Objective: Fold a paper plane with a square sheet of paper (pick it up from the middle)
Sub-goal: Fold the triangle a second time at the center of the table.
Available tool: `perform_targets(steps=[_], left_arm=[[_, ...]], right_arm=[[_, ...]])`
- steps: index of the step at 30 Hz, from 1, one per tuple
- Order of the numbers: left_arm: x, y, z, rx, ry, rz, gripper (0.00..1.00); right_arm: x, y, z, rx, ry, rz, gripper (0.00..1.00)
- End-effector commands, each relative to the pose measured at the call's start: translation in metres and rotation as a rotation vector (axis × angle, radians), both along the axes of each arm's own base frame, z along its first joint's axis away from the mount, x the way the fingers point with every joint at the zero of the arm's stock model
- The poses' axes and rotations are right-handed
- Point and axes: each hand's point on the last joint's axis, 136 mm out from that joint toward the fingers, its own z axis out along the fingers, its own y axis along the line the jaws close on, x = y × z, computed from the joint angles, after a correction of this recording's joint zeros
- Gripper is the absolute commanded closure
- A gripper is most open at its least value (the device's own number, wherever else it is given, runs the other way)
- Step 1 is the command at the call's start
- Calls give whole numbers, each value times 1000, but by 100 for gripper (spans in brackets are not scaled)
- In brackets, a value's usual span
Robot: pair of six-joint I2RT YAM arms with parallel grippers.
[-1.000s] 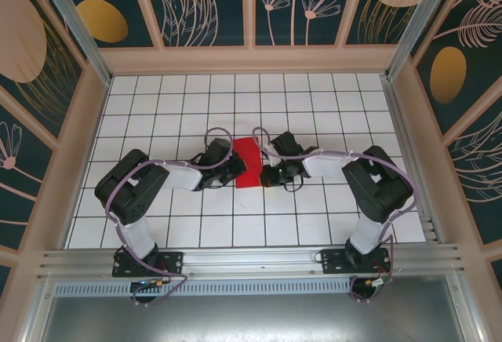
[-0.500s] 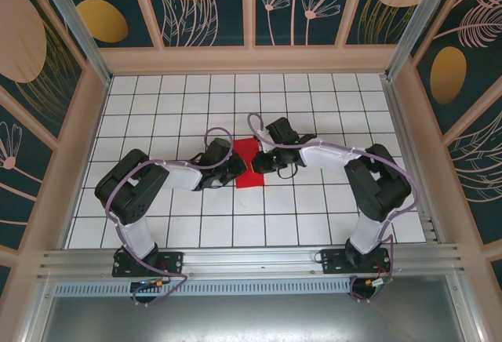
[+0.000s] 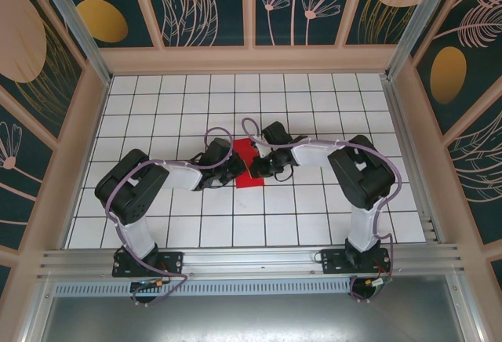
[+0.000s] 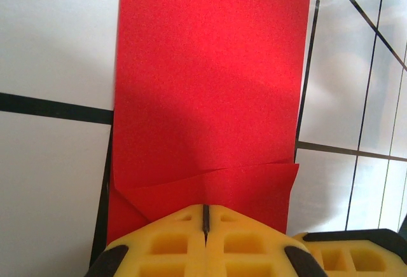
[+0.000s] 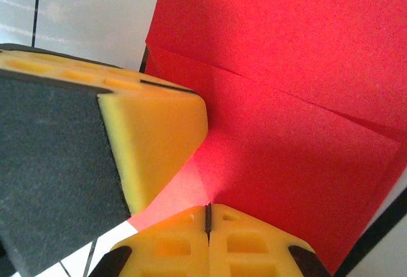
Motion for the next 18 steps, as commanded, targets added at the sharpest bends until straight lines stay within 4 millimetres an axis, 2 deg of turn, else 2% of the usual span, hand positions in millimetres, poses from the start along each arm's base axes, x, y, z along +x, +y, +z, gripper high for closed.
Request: perform_targets(steps=[1, 7, 12, 18], left_arm=[[-23, 37, -52, 176, 142, 50, 100], [-26, 42, -56, 206, 149, 52, 100], [-30, 49, -60, 235, 157, 57, 100], [-29, 46, -56, 218, 136, 39, 100]], right_arm=[[9, 10, 3, 23, -32, 28, 100], [0, -3, -11, -26, -15, 25, 100], [-30, -30, -24, -75, 20, 16, 100], [-68, -65, -34, -112, 75, -55, 100]])
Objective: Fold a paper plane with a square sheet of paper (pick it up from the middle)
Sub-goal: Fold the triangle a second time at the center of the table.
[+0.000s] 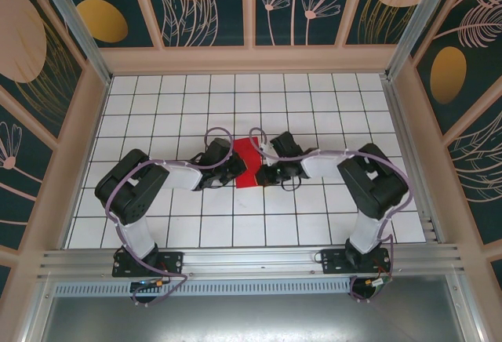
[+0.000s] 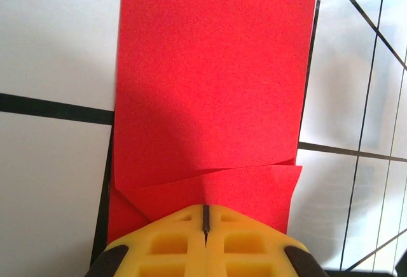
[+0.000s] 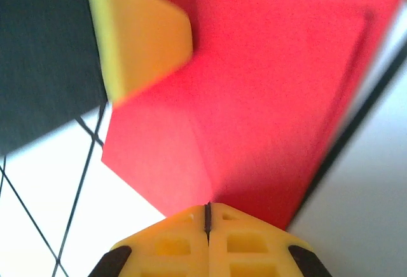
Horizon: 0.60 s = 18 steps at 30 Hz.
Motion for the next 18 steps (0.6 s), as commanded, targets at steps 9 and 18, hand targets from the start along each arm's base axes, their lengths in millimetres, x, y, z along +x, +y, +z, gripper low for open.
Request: perform_targets(steps=[9, 18], left_arm=[[-17, 26, -36, 151, 68, -26, 100], [-7, 10, -18, 99, 21, -60, 100]], right_arm=[[-5, -23, 32, -2, -15, -131, 100], [28, 4, 25, 37, 10, -195, 100]])
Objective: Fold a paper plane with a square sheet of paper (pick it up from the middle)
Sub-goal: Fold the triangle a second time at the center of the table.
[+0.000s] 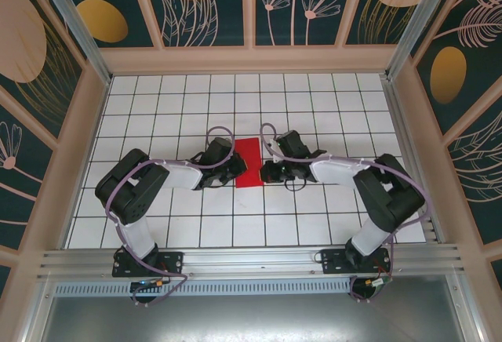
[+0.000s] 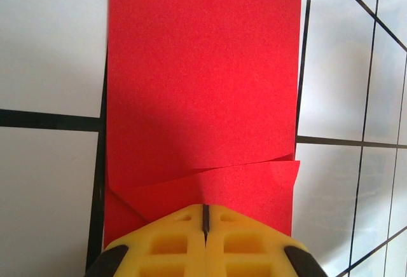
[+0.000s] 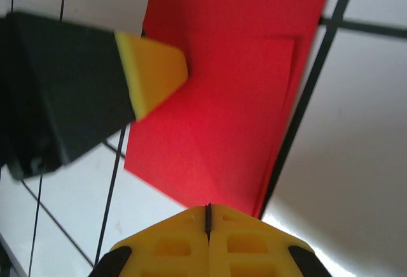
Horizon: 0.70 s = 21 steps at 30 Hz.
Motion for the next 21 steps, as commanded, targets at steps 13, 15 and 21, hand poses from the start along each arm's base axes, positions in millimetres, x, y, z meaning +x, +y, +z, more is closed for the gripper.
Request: perform_targets(steps=[13, 15, 21], left_arm=[[4, 40, -10, 148, 16, 122, 96], [8, 47, -9, 166, 3, 119, 95], [20, 65, -6, 259, -29, 82, 93]], right_arm=[[-10, -20, -53, -160, 117, -47, 100], [-15, -24, -57, -169, 129, -50, 100], [-17, -19, -49, -118, 129, -55, 100]])
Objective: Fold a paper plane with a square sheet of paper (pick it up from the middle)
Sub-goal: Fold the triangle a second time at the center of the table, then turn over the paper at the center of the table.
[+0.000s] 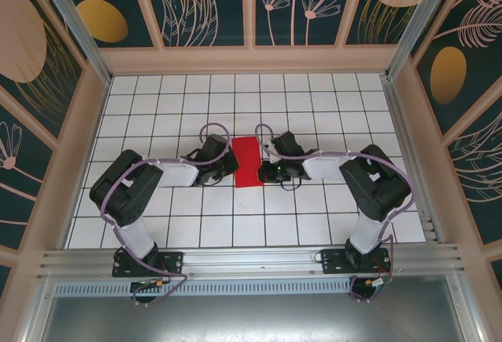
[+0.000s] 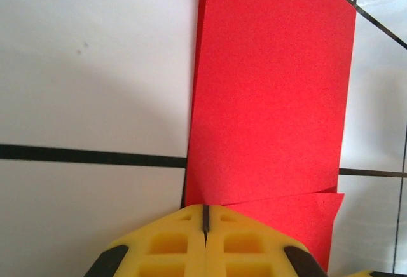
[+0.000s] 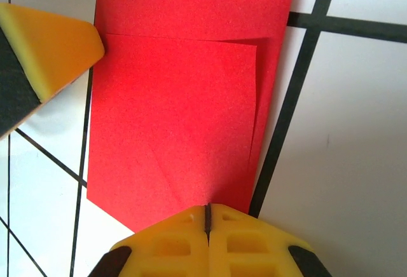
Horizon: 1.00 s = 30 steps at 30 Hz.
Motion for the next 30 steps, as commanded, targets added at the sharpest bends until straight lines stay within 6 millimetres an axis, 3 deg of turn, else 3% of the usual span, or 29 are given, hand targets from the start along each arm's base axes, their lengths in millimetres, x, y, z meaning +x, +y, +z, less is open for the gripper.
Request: perform_targets(steps=[1, 6, 9, 13, 17, 23, 26, 30], left_arm=[[9, 32, -5, 140, -10, 26, 92], [26, 22, 26, 102, -73, 9, 84], [29, 16, 52, 46, -114, 10, 72], [25, 16, 69, -11, -133, 34, 54], [16, 19, 78, -79, -136, 74, 31], [8, 28, 76, -143, -123, 158, 3], [5, 25, 75, -169, -120, 141, 1], [2, 16, 76, -198, -108, 99, 1]], right_arm=[[-21, -18, -19, -69, 82, -26, 100], [-8, -3, 17, 44, 17, -46, 100], [10, 2, 50, 112, -58, -100, 89], [30, -2, 75, 182, -114, -174, 68], [46, -12, 71, 200, -97, -204, 57], [49, -1, 49, 159, -54, -122, 53], [51, 4, 41, 154, -39, -93, 53], [50, 12, 31, 173, -8, -47, 60]])
